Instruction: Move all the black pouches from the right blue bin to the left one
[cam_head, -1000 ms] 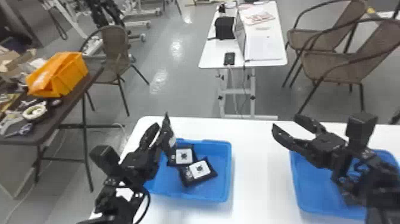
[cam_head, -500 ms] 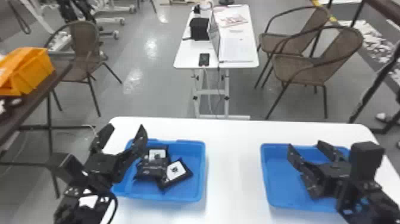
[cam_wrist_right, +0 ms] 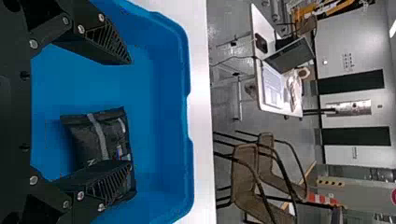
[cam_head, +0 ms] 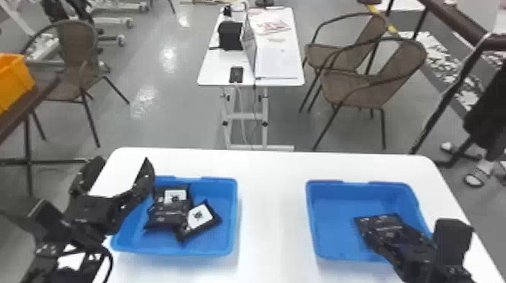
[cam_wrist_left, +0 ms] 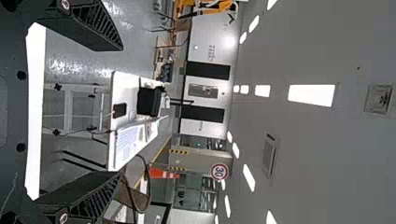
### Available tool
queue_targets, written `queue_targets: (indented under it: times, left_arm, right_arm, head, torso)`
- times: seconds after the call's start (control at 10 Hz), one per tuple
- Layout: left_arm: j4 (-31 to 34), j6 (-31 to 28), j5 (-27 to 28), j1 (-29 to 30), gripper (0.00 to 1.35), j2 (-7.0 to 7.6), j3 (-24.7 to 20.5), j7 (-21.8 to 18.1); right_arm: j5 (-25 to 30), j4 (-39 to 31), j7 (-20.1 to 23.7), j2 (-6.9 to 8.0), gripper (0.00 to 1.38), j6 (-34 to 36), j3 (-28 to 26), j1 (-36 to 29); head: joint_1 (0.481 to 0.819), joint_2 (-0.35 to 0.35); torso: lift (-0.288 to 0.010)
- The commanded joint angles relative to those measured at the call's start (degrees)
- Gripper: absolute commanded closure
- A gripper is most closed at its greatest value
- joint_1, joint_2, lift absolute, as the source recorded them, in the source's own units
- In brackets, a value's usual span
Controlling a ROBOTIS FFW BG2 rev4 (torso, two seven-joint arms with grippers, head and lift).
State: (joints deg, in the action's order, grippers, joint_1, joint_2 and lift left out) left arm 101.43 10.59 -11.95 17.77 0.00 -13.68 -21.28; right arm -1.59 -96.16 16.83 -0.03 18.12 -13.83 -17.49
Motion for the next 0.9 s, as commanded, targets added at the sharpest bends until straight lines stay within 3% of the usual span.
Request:
queue_targets:
  times: [0.0, 0.4, 0.8]
  left_arm:
    - [0.2, 0.6, 0.1, 0.2, 0.07, -0.15, -0.2, 0.1]
    - [0.4, -0.2, -0.2, 0.4, 0.07, -0.15, -0.3, 0.1]
    - [0.5, -0.8, -0.5, 0.6, 0.07, -0.15, -0.4, 0.1]
  right_arm:
    - [-1.1, 5.5, 0.3, -0.41, 0.3, -3.2, -1.4, 2.1]
    - [-4.1, 18.3, 0.7, -4.27, 0.3, -5.6, -2.1, 8.3]
    - [-1.8, 26.6, 2.9, -5.59, 0.3, -6.0, -2.1, 14.0]
  head:
    - [0.695, -0.005]
    - [0.695, -0.04]
    - [0.695, -0.057]
  torso:
    - [0.0]
    - [0.0]
    - [0.0]
